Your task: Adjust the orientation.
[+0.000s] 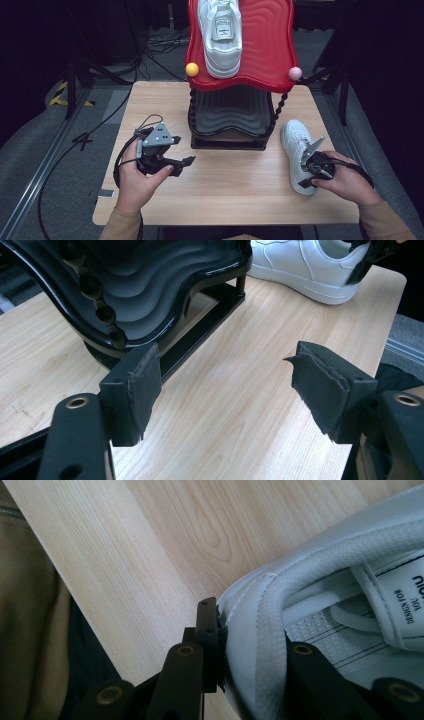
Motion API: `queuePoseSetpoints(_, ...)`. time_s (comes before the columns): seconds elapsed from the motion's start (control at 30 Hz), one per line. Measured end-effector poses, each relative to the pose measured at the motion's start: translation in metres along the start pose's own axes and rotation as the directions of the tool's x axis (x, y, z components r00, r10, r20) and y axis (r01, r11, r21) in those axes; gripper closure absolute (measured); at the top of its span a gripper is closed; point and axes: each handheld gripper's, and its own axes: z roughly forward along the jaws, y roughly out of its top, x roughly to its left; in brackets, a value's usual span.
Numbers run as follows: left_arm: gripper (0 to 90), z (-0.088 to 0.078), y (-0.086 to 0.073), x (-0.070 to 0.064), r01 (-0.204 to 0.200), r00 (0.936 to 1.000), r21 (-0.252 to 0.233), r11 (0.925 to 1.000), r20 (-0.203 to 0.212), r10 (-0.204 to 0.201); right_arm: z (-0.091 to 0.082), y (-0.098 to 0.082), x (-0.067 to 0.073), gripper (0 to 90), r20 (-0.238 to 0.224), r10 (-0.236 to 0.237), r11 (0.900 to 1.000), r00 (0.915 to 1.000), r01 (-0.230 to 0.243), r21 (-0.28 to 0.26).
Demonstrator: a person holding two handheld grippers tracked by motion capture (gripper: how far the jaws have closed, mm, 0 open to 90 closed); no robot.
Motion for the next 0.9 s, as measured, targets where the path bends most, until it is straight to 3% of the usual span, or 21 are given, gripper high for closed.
queuePoseSetpoints(0.17,28.6,-0.004,0.000,0.001,-0.003,0.9999,-0.012,0.9999,-0.011,0.003,-0.016,0.001,0.002,77.4,-0.031,-0.012,0.998,0.9994,0.010,-0.068)
queuePoseSetpoints(0.27,28.6,-0.005,0.000,0.001,0.004,1.0000,-0.016,0.9999,-0.007,-0.004,-0.024,0.002,0.004,77.6,-0.012,-0.020,0.997,0.9997,0.019,-0.079)
queuePoseSetpoints(0.4,28.6,-0.006,0.000,0.001,0.007,1.0000,-0.022,0.9997,-0.005,-0.007,-0.048,0.006,0.005,77.6,0.045,-0.033,0.995,0.9984,0.037,-0.093)
queuePoseSetpoints(0.6,28.6,-0.007,-0.001,0.002,0.009,0.9999,-0.024,0.9997,-0.007,-0.009,-0.080,0.013,0.006,77.3,0.089,-0.050,0.995,0.9948,0.057,-0.081)
queuePoseSetpoints(0.9,28.6,-0.010,-0.003,0.003,0.008,0.9999,-0.025,0.9996,-0.010,-0.008,-0.112,0.022,0.005,77.1,0.101,-0.066,0.990,0.9927,0.078,-0.117)
